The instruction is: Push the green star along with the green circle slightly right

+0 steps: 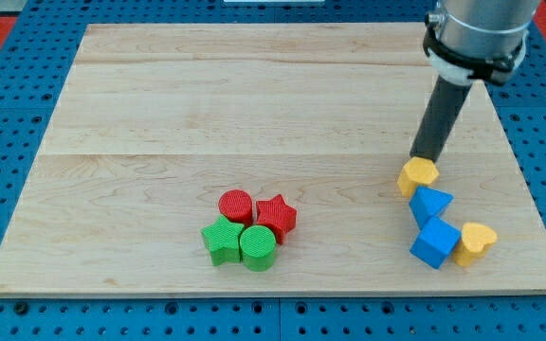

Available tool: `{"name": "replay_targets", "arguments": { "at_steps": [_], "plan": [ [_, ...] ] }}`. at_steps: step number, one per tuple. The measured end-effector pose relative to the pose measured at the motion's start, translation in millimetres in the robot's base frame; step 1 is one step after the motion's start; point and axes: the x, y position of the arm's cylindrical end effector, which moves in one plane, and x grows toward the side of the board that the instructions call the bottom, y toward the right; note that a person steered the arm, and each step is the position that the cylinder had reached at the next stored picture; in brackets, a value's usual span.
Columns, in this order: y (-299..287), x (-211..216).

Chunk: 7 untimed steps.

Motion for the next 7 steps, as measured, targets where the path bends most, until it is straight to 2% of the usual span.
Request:
{"name": "replay_targets", "arguments": {
  "at_steps": [1,2,5,6,7],
  "plan": [
    [0,17],
    [-32,0],
    [-228,5],
    [-278,35],
    [-291,72]
  ]
}}
